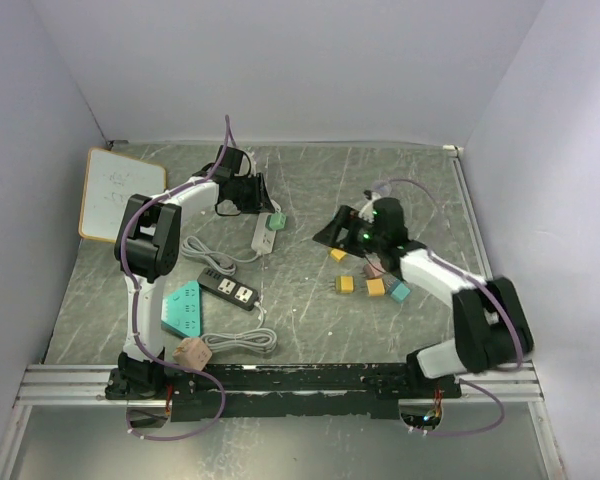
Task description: Pull the plug off the socket
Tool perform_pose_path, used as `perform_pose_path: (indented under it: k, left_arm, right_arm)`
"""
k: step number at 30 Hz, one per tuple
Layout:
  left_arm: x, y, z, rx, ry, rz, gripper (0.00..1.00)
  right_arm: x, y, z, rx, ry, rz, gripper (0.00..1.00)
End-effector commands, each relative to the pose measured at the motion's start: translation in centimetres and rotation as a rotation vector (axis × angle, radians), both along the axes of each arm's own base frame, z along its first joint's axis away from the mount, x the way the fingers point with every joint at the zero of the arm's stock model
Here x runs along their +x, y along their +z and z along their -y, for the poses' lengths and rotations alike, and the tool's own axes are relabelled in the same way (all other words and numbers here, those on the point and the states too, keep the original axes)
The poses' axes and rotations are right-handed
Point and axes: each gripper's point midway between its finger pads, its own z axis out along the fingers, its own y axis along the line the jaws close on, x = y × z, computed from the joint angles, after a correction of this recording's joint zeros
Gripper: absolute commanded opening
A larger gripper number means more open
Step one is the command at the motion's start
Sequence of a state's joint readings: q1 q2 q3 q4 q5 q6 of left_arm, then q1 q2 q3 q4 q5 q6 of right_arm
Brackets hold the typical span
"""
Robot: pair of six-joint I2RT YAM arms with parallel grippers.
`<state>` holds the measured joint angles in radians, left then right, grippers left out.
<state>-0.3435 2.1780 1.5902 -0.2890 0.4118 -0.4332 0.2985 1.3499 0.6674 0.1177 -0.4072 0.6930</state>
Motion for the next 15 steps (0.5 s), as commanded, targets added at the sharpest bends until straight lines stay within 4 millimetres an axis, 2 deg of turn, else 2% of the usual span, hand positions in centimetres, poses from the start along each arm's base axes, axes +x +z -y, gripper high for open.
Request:
perform_pose_path:
  k: [1,5,6,7,11,15]
  left_arm:
    - [-0.7,-1.6,-0.8,0.028,-0.014,-0.041,0.25]
    - [-0.8,-1.6,-0.9,0.031,-0.013,-0.042,0.25]
    - [-0.8,-1.6,-0.9,0.031,-0.013,-0.041,0.25]
    - [-0.8,-1.6,-0.9,0.030,-0.013,-0.042,0.25]
    - [-0.7,-1.6,-0.9,0.034,-0.013,-0.042,0.25]
    - [-0.8,-1.6,-0.8,0.029,-0.015,-0.042,0.25]
  right_arm:
    - [3.8,1.2,-5.5,0.107,0.049,0.042,0.80]
    - [5.9,1.2,-10.1,0.172,0.118,0.006,0.77]
    - [6.1,0.5,-10.9,0.170,0.124,-0.015,0.77]
    - [7.2,1.6,-11.9,0.187,0.131,0.005,0.77]
    - [8.8,-0.1,-12.6,0.191,0.079,-0.048,0.75]
    - [9.3,-1.8,-12.9,0.211,0.045,-0.105,0.67]
